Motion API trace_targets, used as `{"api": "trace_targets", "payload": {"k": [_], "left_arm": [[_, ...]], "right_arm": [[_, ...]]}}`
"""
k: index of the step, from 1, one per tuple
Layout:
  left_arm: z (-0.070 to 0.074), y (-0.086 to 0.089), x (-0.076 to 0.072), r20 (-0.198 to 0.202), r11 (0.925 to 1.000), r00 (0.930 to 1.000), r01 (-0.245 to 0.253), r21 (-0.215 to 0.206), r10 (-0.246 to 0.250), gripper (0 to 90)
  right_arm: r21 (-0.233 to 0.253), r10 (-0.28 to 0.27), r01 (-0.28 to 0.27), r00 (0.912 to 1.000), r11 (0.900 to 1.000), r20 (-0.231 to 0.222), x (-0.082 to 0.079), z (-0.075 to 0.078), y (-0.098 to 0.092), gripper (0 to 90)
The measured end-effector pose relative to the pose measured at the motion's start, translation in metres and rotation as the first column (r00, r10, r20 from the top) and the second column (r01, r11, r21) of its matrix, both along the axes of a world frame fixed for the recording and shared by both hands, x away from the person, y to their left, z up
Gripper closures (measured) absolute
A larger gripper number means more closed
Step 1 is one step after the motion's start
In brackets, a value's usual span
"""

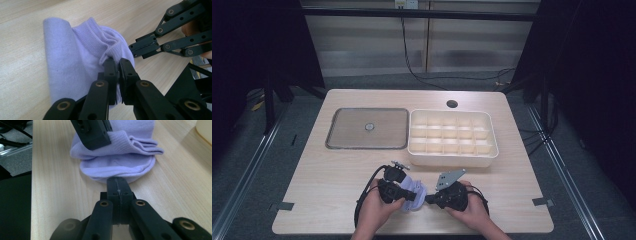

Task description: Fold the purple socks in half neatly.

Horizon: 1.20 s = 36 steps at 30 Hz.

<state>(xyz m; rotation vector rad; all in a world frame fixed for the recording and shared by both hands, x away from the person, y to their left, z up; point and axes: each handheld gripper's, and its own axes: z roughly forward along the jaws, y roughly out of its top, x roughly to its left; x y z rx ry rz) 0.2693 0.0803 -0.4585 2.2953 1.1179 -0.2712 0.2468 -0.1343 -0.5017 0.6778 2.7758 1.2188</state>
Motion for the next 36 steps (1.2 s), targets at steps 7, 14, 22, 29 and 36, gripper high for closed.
{"api": "trace_targets", "payload": {"k": [7, 14, 22, 29, 36], "left_arm": [[-0.0013, -0.001, -0.0004, -0.006, 1.0, 1.0, -0.004, -0.005, 0.004, 85.2], [-0.0005, -0.0017, -0.001, -0.004, 1.0, 1.0, 0.004, 0.004, -0.004, 85.1], [-0.0007, -0.0017, -0.0009, -0.008, 1.0, 1.0, -0.003, -0.002, 0.003, 85.0], [-0.0041, -0.0035, -0.0009, -0.017, 0.9998, 0.9997, 0.018, 0.007, -0.018, 83.6], [-0.0053, -0.0047, -0.0019, -0.019, 1.0, 0.9998, 0.008, 0.003, -0.008, 83.0]], "right_arm": [[-0.004, -0.004, 0.004, 1.0, 1.0, -0.002, -0.0002, 0.0003, -0.0001, 90.0], [-0.003, -0.004, 0.004, 1.0, 1.0, -0.002, -0.0002, 0.0002, -0.0001, 90.0], [-0.002, 0.001, -0.001, 1.0, 1.0, 0.002, 0.0003, 0.0, 0.0001, 90.0], [-0.001, 0.001, -0.001, 1.0, 1.0, 0.002, 0.0004, 0.0, 0.0004, 90.0], [-0.001, 0.001, -0.001, 1.0, 1.0, 0.003, 0.0004, 0.0, 0.0004, 90.0]]}}
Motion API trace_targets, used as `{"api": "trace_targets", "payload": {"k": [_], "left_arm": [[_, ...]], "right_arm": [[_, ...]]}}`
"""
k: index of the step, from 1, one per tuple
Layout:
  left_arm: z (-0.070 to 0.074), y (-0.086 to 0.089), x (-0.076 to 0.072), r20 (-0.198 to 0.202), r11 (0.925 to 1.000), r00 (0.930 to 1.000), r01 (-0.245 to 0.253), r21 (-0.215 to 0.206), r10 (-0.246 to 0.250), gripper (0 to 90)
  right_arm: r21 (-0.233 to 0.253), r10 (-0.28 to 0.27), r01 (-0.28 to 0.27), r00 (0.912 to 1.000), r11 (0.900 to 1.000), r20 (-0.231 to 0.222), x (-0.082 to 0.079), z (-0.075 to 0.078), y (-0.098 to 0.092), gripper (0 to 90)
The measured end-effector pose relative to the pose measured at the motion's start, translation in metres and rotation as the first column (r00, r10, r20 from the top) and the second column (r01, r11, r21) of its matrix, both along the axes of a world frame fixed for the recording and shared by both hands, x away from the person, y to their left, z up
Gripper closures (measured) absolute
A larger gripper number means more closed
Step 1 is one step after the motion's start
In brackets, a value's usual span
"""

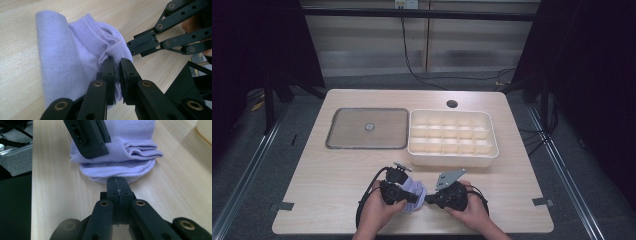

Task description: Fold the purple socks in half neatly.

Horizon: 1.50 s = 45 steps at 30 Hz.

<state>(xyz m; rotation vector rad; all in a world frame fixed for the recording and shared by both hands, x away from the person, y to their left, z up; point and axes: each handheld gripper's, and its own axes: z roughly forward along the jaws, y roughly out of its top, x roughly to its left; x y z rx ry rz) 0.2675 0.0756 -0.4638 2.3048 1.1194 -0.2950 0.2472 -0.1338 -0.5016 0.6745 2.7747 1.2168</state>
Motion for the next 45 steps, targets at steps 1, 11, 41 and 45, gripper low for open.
{"api": "trace_targets", "payload": {"k": [1, 11, 41, 45], "left_arm": [[0.0, 0.0, 0.0, -0.002, 1.0, 1.0, 0.005, 0.001, -0.005, 82.8], [-0.004, -0.004, -0.002, -0.01, 0.9999, 0.9998, 0.015, 0.003, -0.015, 81.3], [0.012, 0.006, 0.0, 0.012, 0.9999, 0.9999, -0.002, -0.01, 0.002, 76.8], [0.012, 0.008, 0.002, 0.015, 0.9997, 0.9998, -0.016, -0.018, 0.016, 76.8]], "right_arm": [[0.0, 0.0, 0.0, 1.0, 1.0, -0.001, 0.0, 0.0, 0.0, 90.0], [0.0, -0.003, 0.003, 1.0, 1.0, 0.0, -0.001, 0.0, 0.0, 90.0], [0.001, 0.003, -0.003, 1.0, 1.0, 0.001, -0.001, 0.0, 0.0, 90.0], [0.001, 0.004, -0.004, 1.0, 1.0, 0.002, 0.0, 0.0, 0.0, 90.0]]}}
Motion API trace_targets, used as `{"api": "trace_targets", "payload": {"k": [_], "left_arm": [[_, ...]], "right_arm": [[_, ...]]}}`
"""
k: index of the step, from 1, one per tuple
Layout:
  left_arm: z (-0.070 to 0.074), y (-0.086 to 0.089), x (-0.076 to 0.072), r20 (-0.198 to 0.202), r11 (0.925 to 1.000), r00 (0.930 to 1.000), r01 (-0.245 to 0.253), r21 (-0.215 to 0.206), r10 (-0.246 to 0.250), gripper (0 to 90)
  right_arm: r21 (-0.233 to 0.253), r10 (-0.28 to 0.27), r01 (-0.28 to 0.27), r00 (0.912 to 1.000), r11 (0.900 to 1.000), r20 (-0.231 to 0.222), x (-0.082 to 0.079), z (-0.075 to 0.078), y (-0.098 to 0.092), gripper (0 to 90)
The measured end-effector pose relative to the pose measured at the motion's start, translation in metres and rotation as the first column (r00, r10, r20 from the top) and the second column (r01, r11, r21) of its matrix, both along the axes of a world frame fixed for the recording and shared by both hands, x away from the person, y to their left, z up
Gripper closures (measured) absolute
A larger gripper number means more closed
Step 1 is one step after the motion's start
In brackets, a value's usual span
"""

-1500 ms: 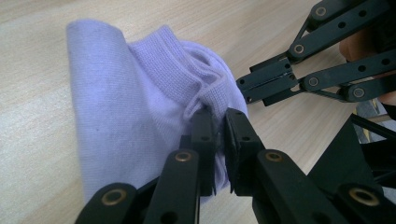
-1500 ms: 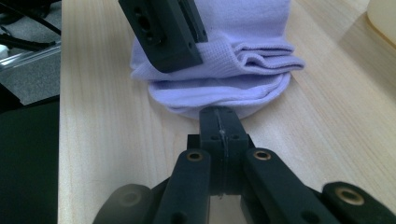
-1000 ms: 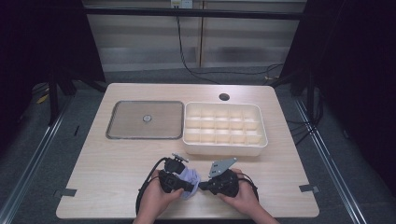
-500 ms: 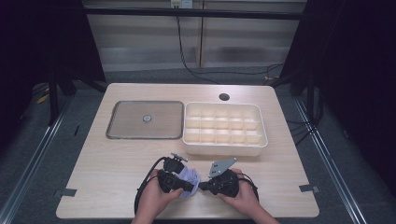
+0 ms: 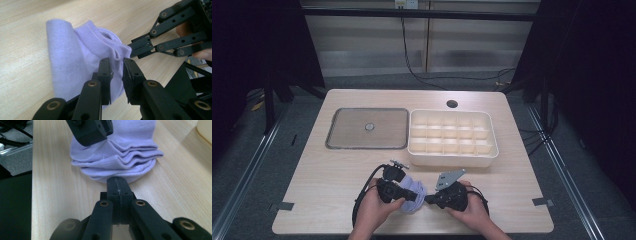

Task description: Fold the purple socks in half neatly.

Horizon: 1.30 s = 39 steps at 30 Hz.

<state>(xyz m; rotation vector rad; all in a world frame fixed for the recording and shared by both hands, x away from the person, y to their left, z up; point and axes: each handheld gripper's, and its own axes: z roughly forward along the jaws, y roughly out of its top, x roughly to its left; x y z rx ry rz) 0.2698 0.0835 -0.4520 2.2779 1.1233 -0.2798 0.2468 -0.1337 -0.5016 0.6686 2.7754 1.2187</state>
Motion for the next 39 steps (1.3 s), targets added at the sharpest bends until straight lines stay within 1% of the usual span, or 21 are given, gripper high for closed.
{"api": "trace_targets", "payload": {"k": [6, 8, 10, 11, 13, 16, 17, 18, 19, 22, 23, 27, 30, 37, 39], "left_arm": [[0.001, 0.002, 0.003, 0.009, 0.9997, 0.9997, -0.023, -0.009, 0.023, 78.2], [0.0, 0.002, 0.004, 0.015, 0.9995, 0.9994, -0.031, -0.004, 0.031, 79.9], [-0.001, 0.002, 0.006, 0.022, 0.9996, 0.9994, -0.028, 0.001, 0.028, 81.9], [-0.001, 0.001, 0.006, 0.02, 0.9994, 0.9992, -0.035, 0.001, 0.035, 82.9], [-0.004, -0.002, 0.006, 0.018, 0.9996, 0.9994, -0.029, 0.006, 0.029, 83.9], [-0.01, -0.007, 0.006, 0.002, 0.9997, 1.0, 0.0, 0.024, 0.0, 84.3], [-0.013, -0.009, 0.005, -0.001, 0.9995, 0.9999, -0.017, 0.026, 0.017, 84.3], [-0.014, -0.009, 0.005, -0.001, 0.9994, 0.9999, -0.015, 0.033, 0.015, 84.3], [-0.016, -0.009, 0.005, -0.009, 0.9996, 0.9999, -0.011, 0.028, 0.011, 84.4], [-0.019, -0.01, 0.004, -0.004, 0.9991, 1.0, -0.002, 0.043, 0.002, 84.3], [-0.019, -0.011, 0.004, -0.009, 0.999, 1.0, 0.005, 0.044, -0.004, 84.2], [-0.021, -0.014, 0.002, 0.005, 0.9984, 1.0, 0.003, 0.057, -0.004, 83.5], [-0.021, -0.014, 0.0, 0.016, 0.9984, 0.9999, 0.003, 0.057, -0.004, 83.1], [-0.021, -0.014, -0.001, 0.012, 0.9985, 0.9999, 0.003, 0.055, -0.004, 82.2], [-0.02, -0.014, -0.001, 0.006, 0.9985, 1.0, 0.002, 0.054, -0.002, 81.2]], "right_arm": [[0.0, -0.001, 0.001, 1.0, 1.0, 0.0, 0.0, 0.0, 0.0, 90.0], [0.001, -0.002, 0.002, 1.0, 1.0, -0.001, 0.0, 0.0, 0.0, 90.0], [-0.001, -0.001, 0.001, 1.0, 1.0, 0.001, 0.0, 0.0, 0.0, 90.0], [-0.001, -0.001, 0.001, 1.0, 1.0, 0.001, 0.0, 0.0, 0.0, 90.0], [0.0, -0.002, 0.002, 1.0, 1.0, -0.005, 0.0, 0.0, 0.0, 90.0], [-0.001, -0.001, 0.001, 1.0, 1.0, 0.0, 0.0, 0.0, 0.0, 90.0], [0.001, -0.001, 0.001, 1.0, 1.0, -0.002, 0.0, 0.0, 0.0, 90.0], [0.0, -0.002, 0.002, 1.0, 1.0, -0.001, 0.0, 0.0, 0.0, 90.0], [-0.001, -0.001, 0.001, 1.0, 1.0, 0.001, 0.0, 0.0, 0.0, 90.0], [-0.005, -0.004, 0.004, 1.0, 1.0, 0.003, 0.0, 0.0, 0.0, 90.0], [-0.005, -0.003, 0.003, 1.0, 1.0, 0.003, 0.0, 0.0, 0.0, 90.0], [-0.006, -0.004, 0.004, 1.0, 1.0, 0.003, 0.0, 0.0, 0.0, 90.0], [-0.004, -0.003, 0.003, 1.0, 1.0, 0.001, 0.0, 0.0, 0.0, 90.0], [-0.002, -0.001, 0.001, 1.0, 1.0, 0.002, 0.0, 0.0, 0.0, 90.0], [-0.002, -0.001, 0.001, 1.0, 1.0, 0.001, 0.0, 0.0, 0.0, 90.0]]}}
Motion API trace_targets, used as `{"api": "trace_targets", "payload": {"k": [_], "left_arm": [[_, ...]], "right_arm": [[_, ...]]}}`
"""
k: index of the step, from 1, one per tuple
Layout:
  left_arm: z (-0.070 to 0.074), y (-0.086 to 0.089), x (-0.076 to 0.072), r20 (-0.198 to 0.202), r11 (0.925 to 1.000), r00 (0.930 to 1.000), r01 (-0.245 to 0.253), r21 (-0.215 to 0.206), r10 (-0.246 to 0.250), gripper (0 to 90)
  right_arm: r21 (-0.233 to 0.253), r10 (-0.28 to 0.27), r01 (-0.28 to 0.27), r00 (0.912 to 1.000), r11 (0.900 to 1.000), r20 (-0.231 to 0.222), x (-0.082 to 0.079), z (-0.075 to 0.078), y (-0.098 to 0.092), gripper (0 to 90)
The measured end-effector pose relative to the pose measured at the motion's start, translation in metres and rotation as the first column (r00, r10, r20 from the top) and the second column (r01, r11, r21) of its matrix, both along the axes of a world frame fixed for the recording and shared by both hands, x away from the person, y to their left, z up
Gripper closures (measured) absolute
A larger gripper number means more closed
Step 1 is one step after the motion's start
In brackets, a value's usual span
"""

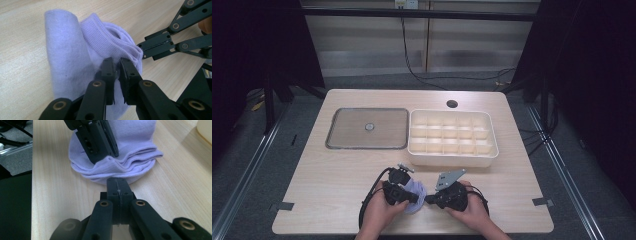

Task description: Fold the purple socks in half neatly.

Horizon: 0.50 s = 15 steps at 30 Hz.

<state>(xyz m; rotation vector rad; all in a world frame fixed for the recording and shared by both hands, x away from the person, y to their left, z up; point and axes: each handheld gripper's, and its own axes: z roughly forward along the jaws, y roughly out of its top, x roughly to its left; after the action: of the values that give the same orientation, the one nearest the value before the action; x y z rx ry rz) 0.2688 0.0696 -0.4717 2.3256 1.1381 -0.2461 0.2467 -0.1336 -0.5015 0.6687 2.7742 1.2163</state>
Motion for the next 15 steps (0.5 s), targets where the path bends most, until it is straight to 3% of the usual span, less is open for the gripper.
{"api": "trace_targets", "payload": {"k": [9, 15], "left_arm": [[0.012, 0.006, 0.001, 0.015, 0.9999, 0.9998, 0.017, 0.0, -0.017, 75.7], [0.02, 0.013, 0.003, 0.033, 1.0, 0.9994, -0.004, -0.008, 0.005, 72.7]], "right_arm": [[0.001, 0.001, -0.001, 1.0, 1.0, 0.0, 0.0, 0.0, 0.0, 90.0], [0.0, 0.0, 0.0, 1.0, 1.0, 0.001, 0.0, 0.0, 0.0, 90.0]]}}
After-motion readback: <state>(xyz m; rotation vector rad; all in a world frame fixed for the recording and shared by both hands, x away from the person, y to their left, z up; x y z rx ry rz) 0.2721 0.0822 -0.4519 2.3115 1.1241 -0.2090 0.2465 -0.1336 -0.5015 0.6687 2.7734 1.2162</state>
